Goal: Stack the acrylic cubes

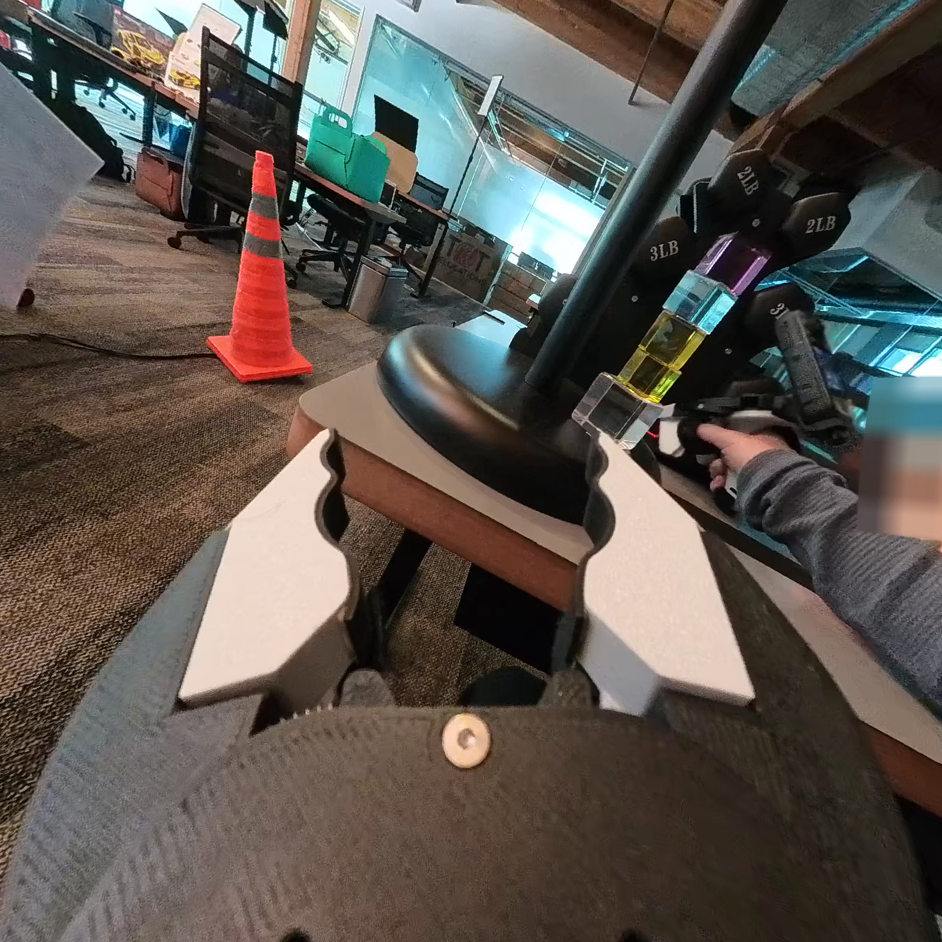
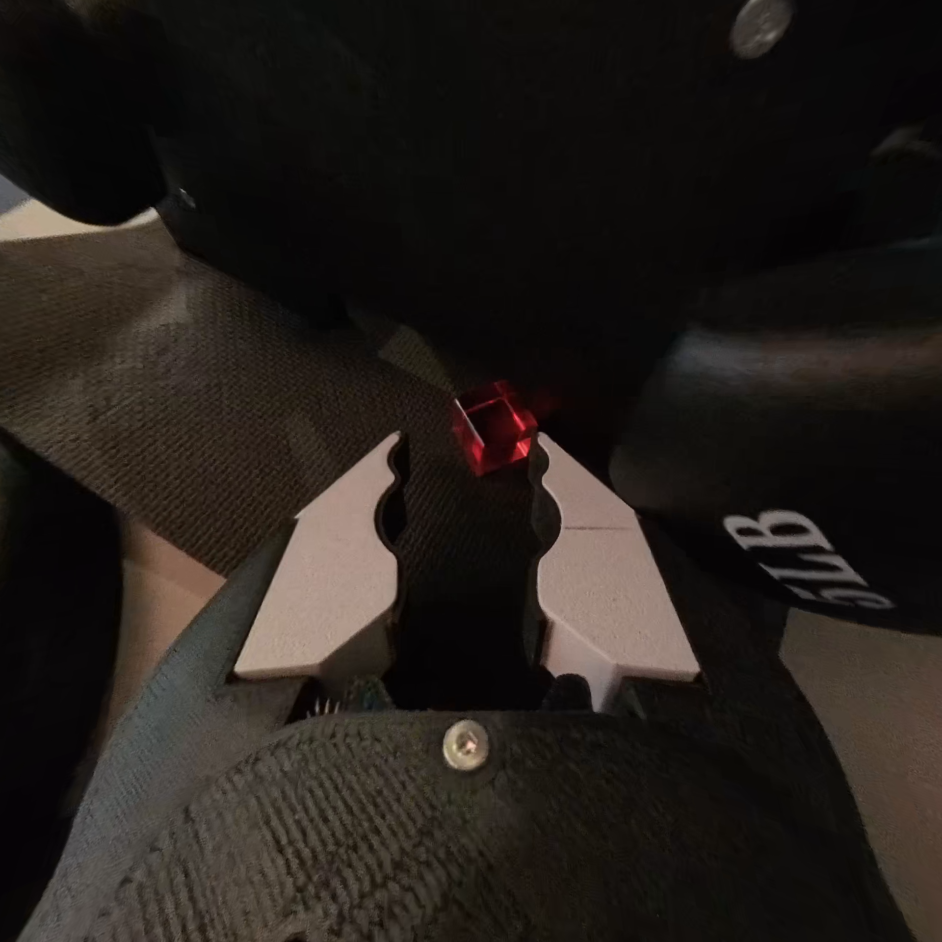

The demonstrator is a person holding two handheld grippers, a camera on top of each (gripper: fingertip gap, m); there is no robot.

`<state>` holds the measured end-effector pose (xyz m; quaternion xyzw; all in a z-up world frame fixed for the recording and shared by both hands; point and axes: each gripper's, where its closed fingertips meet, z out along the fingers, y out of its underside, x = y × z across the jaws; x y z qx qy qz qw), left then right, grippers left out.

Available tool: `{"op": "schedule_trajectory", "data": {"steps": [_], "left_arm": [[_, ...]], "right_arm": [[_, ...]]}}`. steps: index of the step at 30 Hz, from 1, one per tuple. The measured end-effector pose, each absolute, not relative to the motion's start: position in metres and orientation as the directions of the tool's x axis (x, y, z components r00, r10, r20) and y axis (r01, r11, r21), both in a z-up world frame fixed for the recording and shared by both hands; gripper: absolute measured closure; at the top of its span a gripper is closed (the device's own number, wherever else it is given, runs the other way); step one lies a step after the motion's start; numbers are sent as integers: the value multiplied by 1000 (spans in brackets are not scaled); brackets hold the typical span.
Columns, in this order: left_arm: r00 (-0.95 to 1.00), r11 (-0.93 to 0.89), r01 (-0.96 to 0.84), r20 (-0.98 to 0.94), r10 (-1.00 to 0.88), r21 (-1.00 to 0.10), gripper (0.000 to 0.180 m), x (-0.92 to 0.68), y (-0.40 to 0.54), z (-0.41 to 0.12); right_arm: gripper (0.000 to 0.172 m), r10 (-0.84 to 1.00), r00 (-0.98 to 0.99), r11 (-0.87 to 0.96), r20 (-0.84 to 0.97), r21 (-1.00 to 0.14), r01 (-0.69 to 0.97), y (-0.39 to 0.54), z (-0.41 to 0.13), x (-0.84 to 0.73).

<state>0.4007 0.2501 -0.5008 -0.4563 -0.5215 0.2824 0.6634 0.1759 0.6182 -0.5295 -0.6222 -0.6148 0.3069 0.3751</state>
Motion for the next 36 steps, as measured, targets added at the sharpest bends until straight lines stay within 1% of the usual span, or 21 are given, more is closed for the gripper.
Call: {"op": "schedule_trajectory", "data": {"steps": [1, 3, 4, 5, 6, 7, 12, 14, 16, 18, 19, 20, 22, 24, 25, 27, 29, 31, 32, 34, 36], "left_arm": [[294, 423, 100, 433, 852, -901, 86, 401, 249, -501], [292, 429, 98, 438, 851, -898, 86, 402, 247, -501], [292, 433, 95, 441, 849, -896, 86, 403, 246, -500], [293, 436, 92, 442, 848, -895, 86, 404, 245, -499], [294, 435, 90, 441, 848, -896, 86, 405, 244, -499], [294, 434, 89, 440, 849, -897, 86, 406, 244, -499], [298, 451, 86, 455, 839, -888, 86, 405, 242, -498], [310, 457, 93, 462, 831, -885, 86, 405, 245, -498], [312, 451, 93, 456, 833, -888, 87, 404, 248, -498], [316, 449, 104, 457, 831, -888, 87, 403, 252, -501], [322, 449, 112, 460, 828, -887, 86, 402, 255, -501], [327, 447, 117, 459, 826, -887, 86, 402, 258, -501], [329, 435, 115, 448, 831, -893, 86, 402, 261, -500], [325, 426, 108, 437, 839, -898, 87, 403, 260, -497], [323, 427, 106, 438, 839, -898, 87, 403, 260, -496], [321, 433, 101, 442, 838, -896, 87, 403, 257, -495], [319, 438, 103, 446, 836, -893, 87, 403, 255, -495], [321, 442, 101, 450, 833, -891, 87, 405, 254, -494], [320, 443, 94, 448, 834, -892, 87, 406, 252, -492], [315, 442, 80, 444, 839, -893, 87, 407, 249, -491], [317, 452, 79, 452, 834, -888, 88, 407, 247, -491]], "right_arm": [[128, 992, 75, 43, 102, -832, 553, 620, -532, 174], [131, 986, 87, 65, 141, -811, 582, 622, -537, 173], [137, 992, 52, 60, 112, -803, 593, 617, -540, 171], [155, 999, 13, 23, 39, -795, 607, 611, -543, 170], [162, 1000, 5, -16, -16, -792, 611, 611, -543, 169], [172, 1000, -10, -13, -23, -796, 605, 612, -542, 169], [172, 977, -210, 99, -29, -814, 572, 585, -538, 189], [172, 980, -201, 112, 1, -831, 546, 585, -532, 192], [172, 989, -148, 90, 21, -874, 478, 587, -517, 187], [131, 997, -77, 13, -24, -896, 443, 585, -507, 177], [120, 998, -34, -36, -58, -889, 456, 584, -508, 172], [112, 996, 21, -84, -84, -880, 467, 585, -511, 166], [107, 982, 143, -179, -125, -858, 481, 592, -519, 156], [107, 951, 267, -275, -155, -818, 505, 600, -534, 148], [112, 932, 336, -303, -138, -805, 510, 608, -539, 146], [119, 908, 412, -302, -71, -792, 530, 616, -543, 143], [124, 910, 415, -255, 0, -789, 559, 616, -545, 140], [134, 923, 384, -248, -17, -789, 563, 613, -545, 139], [144, 937, 348, -233, -26, -789, 569, 611, -544, 139], [144, 974, 200, -201, -102, -798, 568, 598, -540, 141], [144, 970, -16, -198, -241, -831, 520, 572, -527, 150]]}}
